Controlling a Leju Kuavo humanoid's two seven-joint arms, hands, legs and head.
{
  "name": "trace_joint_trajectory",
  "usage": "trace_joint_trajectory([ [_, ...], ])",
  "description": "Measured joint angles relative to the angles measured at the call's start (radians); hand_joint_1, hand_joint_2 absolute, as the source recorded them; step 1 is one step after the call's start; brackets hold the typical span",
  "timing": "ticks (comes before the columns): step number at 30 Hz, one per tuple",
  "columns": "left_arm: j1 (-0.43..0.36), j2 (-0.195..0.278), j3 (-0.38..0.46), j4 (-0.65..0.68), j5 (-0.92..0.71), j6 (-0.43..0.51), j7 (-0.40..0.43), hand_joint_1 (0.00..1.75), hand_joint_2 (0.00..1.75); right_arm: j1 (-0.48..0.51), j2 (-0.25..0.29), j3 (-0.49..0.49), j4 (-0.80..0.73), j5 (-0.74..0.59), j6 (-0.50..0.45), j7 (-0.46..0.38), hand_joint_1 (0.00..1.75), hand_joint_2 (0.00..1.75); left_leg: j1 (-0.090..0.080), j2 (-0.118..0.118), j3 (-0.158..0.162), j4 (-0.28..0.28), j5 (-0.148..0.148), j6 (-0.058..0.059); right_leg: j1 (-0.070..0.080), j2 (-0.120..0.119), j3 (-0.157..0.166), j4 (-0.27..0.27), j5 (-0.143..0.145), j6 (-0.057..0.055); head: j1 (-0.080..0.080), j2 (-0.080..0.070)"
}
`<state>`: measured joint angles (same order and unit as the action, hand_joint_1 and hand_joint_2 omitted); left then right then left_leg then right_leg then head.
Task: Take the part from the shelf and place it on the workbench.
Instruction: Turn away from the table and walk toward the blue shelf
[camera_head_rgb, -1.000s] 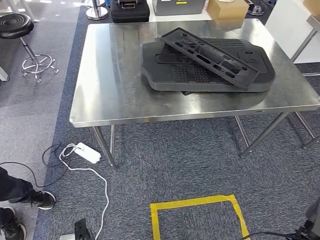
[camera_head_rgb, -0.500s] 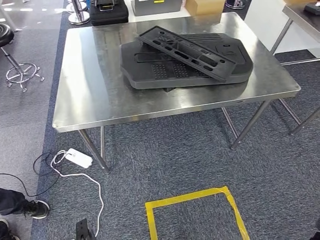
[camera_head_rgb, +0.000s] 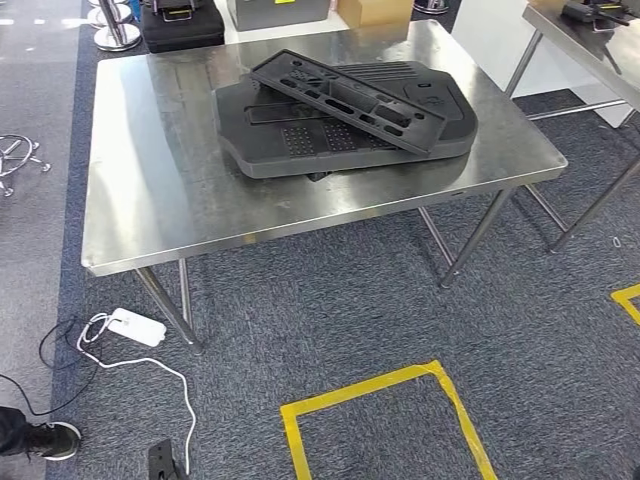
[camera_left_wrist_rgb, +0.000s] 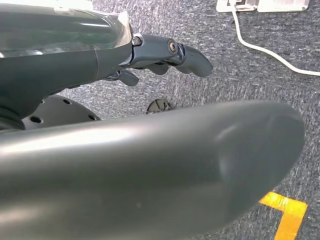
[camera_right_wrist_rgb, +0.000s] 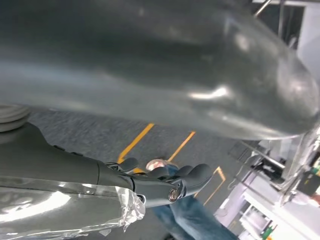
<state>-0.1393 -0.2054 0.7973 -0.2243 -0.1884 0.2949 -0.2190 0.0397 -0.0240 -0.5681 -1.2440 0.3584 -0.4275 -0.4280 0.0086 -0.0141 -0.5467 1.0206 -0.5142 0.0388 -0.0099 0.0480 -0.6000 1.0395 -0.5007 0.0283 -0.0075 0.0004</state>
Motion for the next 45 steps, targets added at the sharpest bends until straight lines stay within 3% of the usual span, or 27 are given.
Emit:
trace_joint_trajectory([
  [3,0.000,0.000,0.000,0.000,0.000,0.000,0.000,0.00,0.00,-0.009,0.002,-0.015,0.028,0.000,0.001,-0.003,0.00,0.00,0.000,0.020,0.000,-0.002,0.002,0.008,-0.003,-0.033,-0.074,0.172,-0.090,0.013,0.001,0.000],
  [5,0.002,0.000,0.000,0.000,0.000,0.000,0.000,0.00,0.00,-0.008,0.005,-0.026,0.054,0.002,0.004,-0.006,0.00,0.00,-0.001,0.032,0.000,-0.001,0.001,0.008,-0.007,-0.037,-0.108,0.253,-0.110,0.019,0.001,0.000],
  [6,0.003,0.000,0.000,0.000,0.000,0.001,0.000,0.00,0.00,-0.007,0.007,-0.032,0.067,0.003,0.006,-0.010,0.00,0.00,-0.001,0.037,0.000,-0.001,0.001,0.007,-0.008,-0.039,-0.098,0.235,-0.092,0.020,0.001,0.000],
  [9,0.003,0.000,0.000,0.000,0.000,0.002,0.001,0.00,0.00,-0.013,0.010,-0.055,0.102,0.009,0.010,-0.024,0.00,0.00,-0.003,0.050,0.003,-0.001,-0.004,0.001,-0.005,-0.068,0.000,0.036,-0.003,0.016,0.001,0.000],
  [11,0.003,0.000,0.000,0.000,0.000,0.003,0.000,0.00,0.00,-0.021,0.011,-0.072,0.125,0.012,0.014,-0.031,0.00,0.00,-0.006,0.058,0.004,0.000,-0.006,-0.008,0.003,-0.081,0.030,-0.030,0.009,0.006,0.000,0.000],
  [13,0.003,-0.001,0.000,0.000,0.000,0.003,0.000,0.00,0.00,-0.025,0.011,-0.092,0.151,0.014,0.018,-0.035,0.00,0.00,-0.006,0.066,0.005,-0.003,-0.006,-0.018,0.007,-0.072,0.028,-0.033,0.009,-0.006,-0.001,0.000],
  [15,0.003,-0.001,0.000,0.000,0.000,0.004,-0.001,0.00,0.00,-0.032,0.010,-0.116,0.183,0.024,0.018,-0.039,0.00,0.00,-0.003,0.060,0.000,0.015,-0.027,-0.027,0.005,-0.062,0.029,-0.041,0.015,-0.021,-0.001,0.000],
  [16,0.002,-0.001,0.001,0.000,0.000,0.004,-0.002,0.00,0.00,-0.039,0.008,-0.128,0.204,0.033,0.016,-0.041,0.00,0.00,-0.003,0.051,-0.014,0.050,-0.051,-0.029,0.003,-0.057,0.030,-0.045,0.018,-0.028,-0.001,0.000],
  [18,0.005,-0.001,0.003,0.000,0.000,0.007,-0.003,0.00,0.00,-0.055,0.004,-0.154,0.261,0.058,0.010,-0.046,0.00,0.00,-0.002,0.033,-0.067,0.174,-0.116,-0.029,0.003,-0.044,0.029,-0.046,0.020,-0.035,-0.002,0.000],
  [20,0.009,-0.001,0.008,0.000,0.000,0.009,-0.002,0.00,0.00,-0.065,-0.001,-0.182,0.339,0.083,-0.002,-0.056,0.00,0.00,-0.002,0.027,-0.112,0.270,-0.143,-0.029,0.004,-0.030,0.029,-0.045,0.020,-0.037,-0.002,0.000],
  [21,0.010,-0.001,0.011,0.000,0.000,0.010,-0.002,0.00,0.00,-0.068,-0.005,-0.198,0.380,0.094,-0.009,-0.064,0.00,0.00,-0.002,0.026,-0.113,0.266,-0.128,-0.028,0.005,-0.023,0.030,-0.044,0.020,-0.037,-0.002,0.000],
  [22,0.010,0.000,0.013,0.000,0.000,0.011,-0.002,0.00,0.00,-0.071,-0.009,-0.214,0.420,0.102,-0.016,-0.072,0.00,0.00,-0.002,0.024,-0.096,0.224,-0.097,-0.027,0.005,-0.015,0.030,-0.043,0.020,-0.036,-0.002,0.000],
  [24,0.010,0.000,0.015,0.000,0.000,0.012,-0.002,0.00,0.00,-0.076,-0.016,-0.238,0.483,0.111,-0.026,-0.084,0.00,0.00,0.000,0.007,-0.039,0.093,-0.028,-0.022,0.006,0.000,0.029,-0.036,0.017,-0.032,-0.001,0.000],
  [25,0.010,0.000,0.015,0.000,0.000,0.012,-0.002,0.00,0.00,-0.078,-0.019,-0.247,0.507,0.113,-0.028,-0.088,0.00,0.00,0.000,-0.003,-0.019,0.044,-0.010,-0.021,0.007,0.007,0.025,-0.032,0.016,-0.028,-0.001,0.000],
  [28,0.009,0.000,0.015,0.000,0.000,0.014,-0.003,0.00,0.00,-0.083,-0.029,-0.266,0.561,0.118,-0.030,-0.093,0.00,0.00,-0.005,-0.010,-0.007,0.010,-0.006,-0.016,0.002,0.024,0.014,-0.027,0.018,-0.011,0.000,0.000],
  [30,0.008,0.000,0.016,0.000,0.000,0.015,-0.003,0.00,0.00,-0.084,-0.035,-0.278,0.586,0.122,-0.031,-0.089,0.00,0.00,-0.003,0.000,-0.006,0.004,0.000,-0.004,-0.002,0.013,0.008,-0.013,0.006,0.000,0.000,0.000],
  [32,0.008,-0.001,0.016,0.000,0.000,0.016,-0.002,0.00,0.00,-0.092,-0.041,-0.290,0.613,0.129,-0.033,-0.069,0.00,0.00,0.000,0.012,-0.004,-0.001,0.004,0.005,-0.003,-0.016,-0.026,0.066,-0.043,0.009,0.001,0.000],
  [34,0.011,-0.001,0.017,0.000,0.000,0.019,-0.002,0.00,0.00,-0.098,-0.043,-0.305,0.657,0.138,-0.039,-0.050,0.00,0.00,0.000,0.025,-0.005,-0.001,0.004,0.008,-0.006,-0.032,-0.085,0.196,-0.103,0.018,0.001,0.000],
  [35,0.012,-0.001,0.018,0.000,0.000,0.021,-0.002,0.00,0.00,-0.097,-0.043,-0.314,0.685,0.142,-0.043,-0.044,0.00,0.00,0.000,0.030,-0.005,-0.001,0.003,0.008,-0.009,-0.035,-0.105,0.240,-0.115,0.022,0.001,0.000],
  [36,0.013,-0.001,0.019,0.000,0.000,0.022,-0.002,0.00,0.00,-0.093,-0.042,-0.325,0.715,0.146,-0.050,-0.038,0.00,0.00,0.000,0.034,-0.004,-0.001,0.002,0.007,-0.011,-0.037,-0.109,0.251,-0.110,0.025,0.001,0.000],
  [37,0.014,-0.001,0.020,0.000,0.000,0.023,-0.002,0.00,0.00,-0.089,-0.042,-0.336,0.745,0.151,-0.057,-0.028,0.00,0.00,0.000,0.038,-0.003,-0.001,0.001,0.005,-0.014,-0.041,-0.093,0.220,-0.086,0.027,0.001,0.000],
  [39,0.015,-0.001,0.021,0.000,0.000,0.024,-0.003,0.00,0.00,-0.088,-0.040,-0.354,0.794,0.166,-0.074,0.011,0.00,0.00,0.000,0.048,0.002,-0.001,-0.004,-0.003,-0.014,-0.064,-0.023,0.080,-0.021,0.029,0.001,0.000],
  [41,0.014,-0.001,0.022,0.000,0.000,0.026,-0.003,0.00,0.00,-0.093,-0.034,-0.365,0.837,0.185,-0.092,0.068,0.00,0.00,-0.002,0.057,0.006,0.000,-0.009,-0.013,-0.007,-0.081,0.022,-0.015,0.007,0.019,0.000,0.000],
  [45,0.014,-0.002,0.026,0.000,0.000,0.030,-0.003,0.00,0.00,-0.087,-0.009,-0.380,0.906,0.224,-0.108,0.213,0.00,0.00,0.004,0.065,0.009,0.005,-0.024,-0.037,0.002,-0.063,0.025,-0.032,0.008,-0.015,-0.001,0.000],
])
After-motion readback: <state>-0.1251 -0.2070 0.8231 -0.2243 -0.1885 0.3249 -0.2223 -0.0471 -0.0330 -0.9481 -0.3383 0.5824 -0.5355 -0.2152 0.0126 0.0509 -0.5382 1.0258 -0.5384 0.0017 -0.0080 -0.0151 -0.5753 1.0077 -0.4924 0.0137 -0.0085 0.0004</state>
